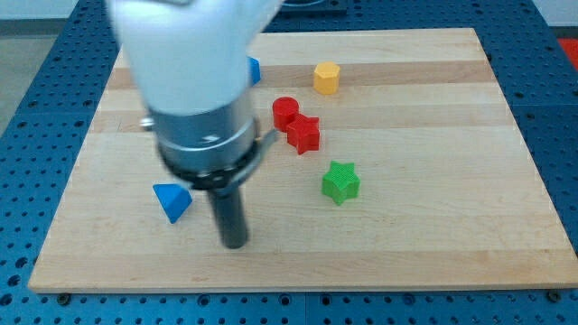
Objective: Place the blue triangle below the yellow heart
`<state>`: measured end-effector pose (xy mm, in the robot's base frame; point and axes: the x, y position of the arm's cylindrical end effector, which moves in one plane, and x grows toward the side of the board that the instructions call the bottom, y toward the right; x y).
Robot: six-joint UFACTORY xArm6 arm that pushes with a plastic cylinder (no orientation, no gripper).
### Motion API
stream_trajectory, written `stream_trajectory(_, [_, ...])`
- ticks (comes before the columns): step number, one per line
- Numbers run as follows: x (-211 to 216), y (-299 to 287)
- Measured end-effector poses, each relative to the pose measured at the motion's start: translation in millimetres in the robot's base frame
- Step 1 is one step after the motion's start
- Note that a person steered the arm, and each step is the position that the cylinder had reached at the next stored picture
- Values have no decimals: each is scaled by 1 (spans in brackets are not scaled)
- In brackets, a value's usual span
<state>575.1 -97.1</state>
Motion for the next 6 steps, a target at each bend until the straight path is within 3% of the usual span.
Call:
stream_trajectory(2, [-31,-84])
stream_trajectory(3, [-53,-81])
stream_trajectory(5, [-54,3])
stream_trajectory(6, [-67,5])
